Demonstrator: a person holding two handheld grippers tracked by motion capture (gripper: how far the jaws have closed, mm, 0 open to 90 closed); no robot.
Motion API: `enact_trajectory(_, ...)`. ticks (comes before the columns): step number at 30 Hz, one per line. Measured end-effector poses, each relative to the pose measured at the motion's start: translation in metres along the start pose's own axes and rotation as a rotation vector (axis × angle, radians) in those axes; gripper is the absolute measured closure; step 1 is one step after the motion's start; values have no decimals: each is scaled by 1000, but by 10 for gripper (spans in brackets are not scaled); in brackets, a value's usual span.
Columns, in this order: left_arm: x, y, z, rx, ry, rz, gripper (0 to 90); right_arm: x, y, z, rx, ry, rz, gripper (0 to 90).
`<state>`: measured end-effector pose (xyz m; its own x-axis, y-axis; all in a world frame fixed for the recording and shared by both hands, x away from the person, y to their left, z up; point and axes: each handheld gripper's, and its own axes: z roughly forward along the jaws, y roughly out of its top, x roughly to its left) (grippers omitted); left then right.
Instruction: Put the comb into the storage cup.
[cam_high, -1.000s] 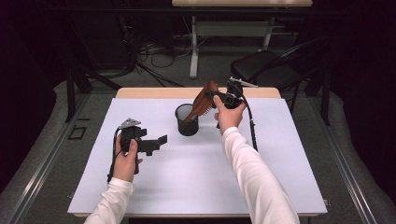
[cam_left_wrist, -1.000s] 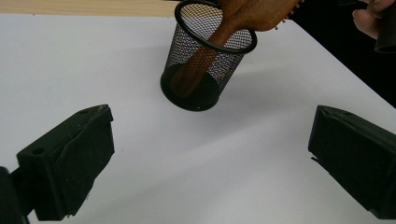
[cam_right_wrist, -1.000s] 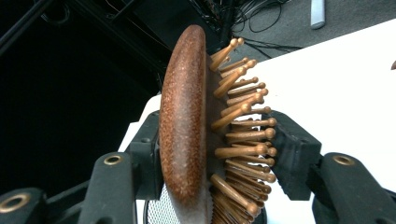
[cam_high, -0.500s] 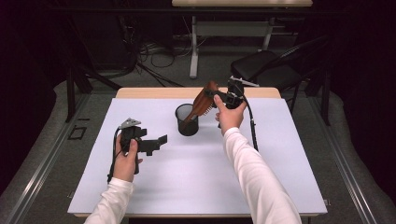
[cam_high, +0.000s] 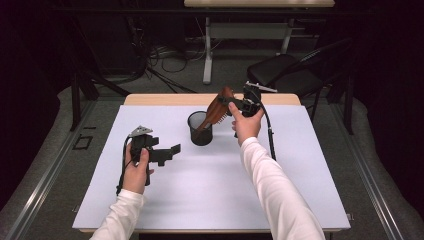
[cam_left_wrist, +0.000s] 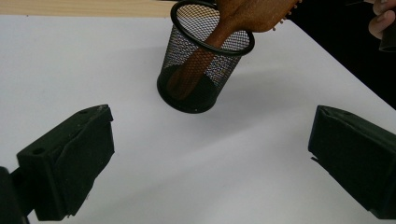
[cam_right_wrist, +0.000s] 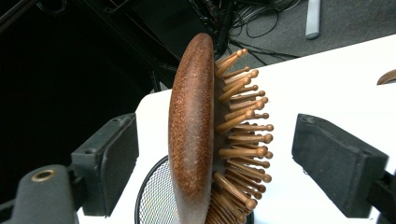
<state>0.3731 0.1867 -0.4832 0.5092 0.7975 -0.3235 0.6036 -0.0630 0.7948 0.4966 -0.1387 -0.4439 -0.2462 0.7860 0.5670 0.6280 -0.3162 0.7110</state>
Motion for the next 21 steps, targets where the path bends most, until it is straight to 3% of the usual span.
enact_trajectory(11,3,1,0,-2,11,-9,3,2,2,0,9,-26,-30,0)
enact_trajectory(17,3,0,0,2,14,-10,3,1,3,-3,35,-34,-46,0)
enact_trajectory(21,2,1,0,2,9,-9,3,3,3,-7,43,-31,-91,0)
